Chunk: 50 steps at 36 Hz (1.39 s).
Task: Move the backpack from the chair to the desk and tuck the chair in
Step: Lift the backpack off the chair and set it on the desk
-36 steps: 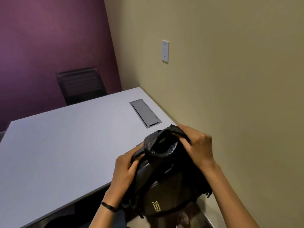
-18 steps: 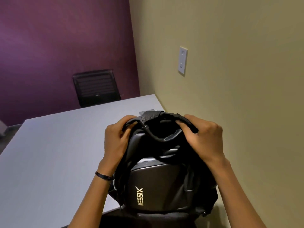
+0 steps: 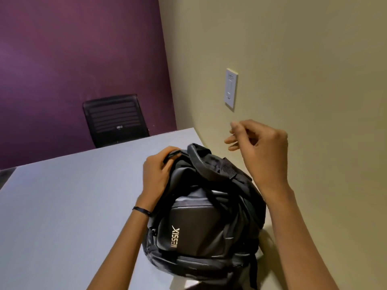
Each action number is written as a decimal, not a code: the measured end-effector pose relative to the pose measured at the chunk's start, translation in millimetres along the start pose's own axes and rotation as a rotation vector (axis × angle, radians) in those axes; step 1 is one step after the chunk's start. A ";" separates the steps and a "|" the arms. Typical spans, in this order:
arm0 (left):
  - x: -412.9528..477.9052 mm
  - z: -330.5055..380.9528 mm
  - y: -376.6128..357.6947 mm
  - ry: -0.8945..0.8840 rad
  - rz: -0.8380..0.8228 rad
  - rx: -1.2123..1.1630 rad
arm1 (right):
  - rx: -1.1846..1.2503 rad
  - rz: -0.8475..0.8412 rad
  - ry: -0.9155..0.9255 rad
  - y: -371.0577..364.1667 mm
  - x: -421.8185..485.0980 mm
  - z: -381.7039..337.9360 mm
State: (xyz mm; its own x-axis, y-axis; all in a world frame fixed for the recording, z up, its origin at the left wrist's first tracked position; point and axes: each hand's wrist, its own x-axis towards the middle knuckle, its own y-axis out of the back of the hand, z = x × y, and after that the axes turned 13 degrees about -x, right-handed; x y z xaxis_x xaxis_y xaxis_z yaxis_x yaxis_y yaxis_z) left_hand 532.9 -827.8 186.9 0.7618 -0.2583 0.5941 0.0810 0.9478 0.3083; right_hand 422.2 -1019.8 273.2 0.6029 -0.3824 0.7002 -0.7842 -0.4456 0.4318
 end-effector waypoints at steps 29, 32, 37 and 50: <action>44.5 -100.8 -42.8 0.200 -0.150 0.089 | -0.405 -0.536 -0.177 -86.6 -22.7 105.3; 5.8 -116.7 -38.8 0.215 -0.149 0.154 | -0.429 -0.498 -0.169 -96.6 -23.8 106.3; -65.8 -133.0 -42.3 0.447 -0.044 0.037 | -0.458 -0.476 -0.169 -104.6 -21.4 105.5; -57.1 -140.7 -92.1 0.683 -0.051 -0.127 | -0.525 -0.346 -0.245 -90.3 -24.3 112.1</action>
State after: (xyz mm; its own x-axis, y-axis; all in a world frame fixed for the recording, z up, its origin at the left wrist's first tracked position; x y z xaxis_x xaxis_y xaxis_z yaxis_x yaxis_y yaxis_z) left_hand 572.4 -874.1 20.1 0.9854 -0.1674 -0.0322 0.1704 0.9629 0.2095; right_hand 494.9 -1061.0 153.5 0.7994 -0.4887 0.3494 -0.4699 -0.1464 0.8705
